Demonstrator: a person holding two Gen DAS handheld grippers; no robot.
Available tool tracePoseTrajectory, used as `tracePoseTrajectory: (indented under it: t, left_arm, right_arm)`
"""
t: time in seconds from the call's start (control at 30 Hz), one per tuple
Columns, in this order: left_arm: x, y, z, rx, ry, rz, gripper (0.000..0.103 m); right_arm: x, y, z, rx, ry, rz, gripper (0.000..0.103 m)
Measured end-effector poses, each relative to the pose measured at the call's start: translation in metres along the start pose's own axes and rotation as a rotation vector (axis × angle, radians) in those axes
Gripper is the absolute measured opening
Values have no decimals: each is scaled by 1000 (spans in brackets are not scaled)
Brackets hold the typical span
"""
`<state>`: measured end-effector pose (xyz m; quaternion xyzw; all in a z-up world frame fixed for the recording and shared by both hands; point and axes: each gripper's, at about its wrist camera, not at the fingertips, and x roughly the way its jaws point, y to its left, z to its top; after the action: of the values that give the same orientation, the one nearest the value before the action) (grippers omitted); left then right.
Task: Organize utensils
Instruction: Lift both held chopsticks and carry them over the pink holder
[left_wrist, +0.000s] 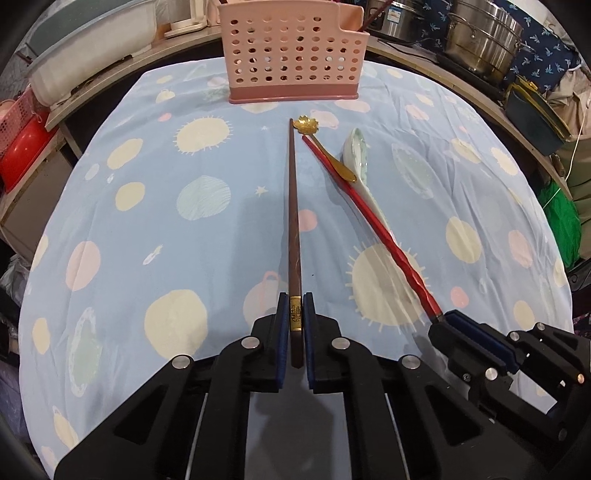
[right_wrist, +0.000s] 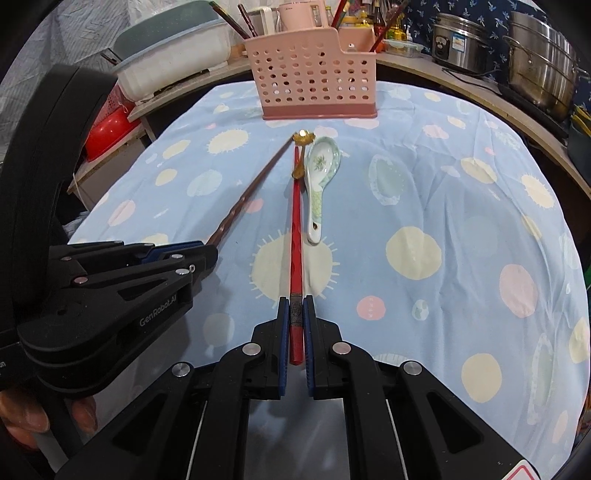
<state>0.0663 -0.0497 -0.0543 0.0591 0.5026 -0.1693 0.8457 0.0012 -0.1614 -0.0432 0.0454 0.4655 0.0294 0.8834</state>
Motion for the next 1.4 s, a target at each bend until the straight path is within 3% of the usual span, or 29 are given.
tracePoseTrajectory:
  t: [0.4,0.87,1.13,1.4]
  left_arm:
    - [-67,11,15,-34,-110,8,7]
    - [-138,11,65,-45,-280,12,7]
    - [-152,6,91,-29,-335,15,7]
    - [-149,6,119,-16,-342,9,7]
  right_arm:
    - [-61,6,27,6,-155,27,7]
    - [-129,-2,87,13,-362,40,7]
    - [-135,-8,108,23,-405,43,7]
    - [-138,-17,137,39,-442,56,7]
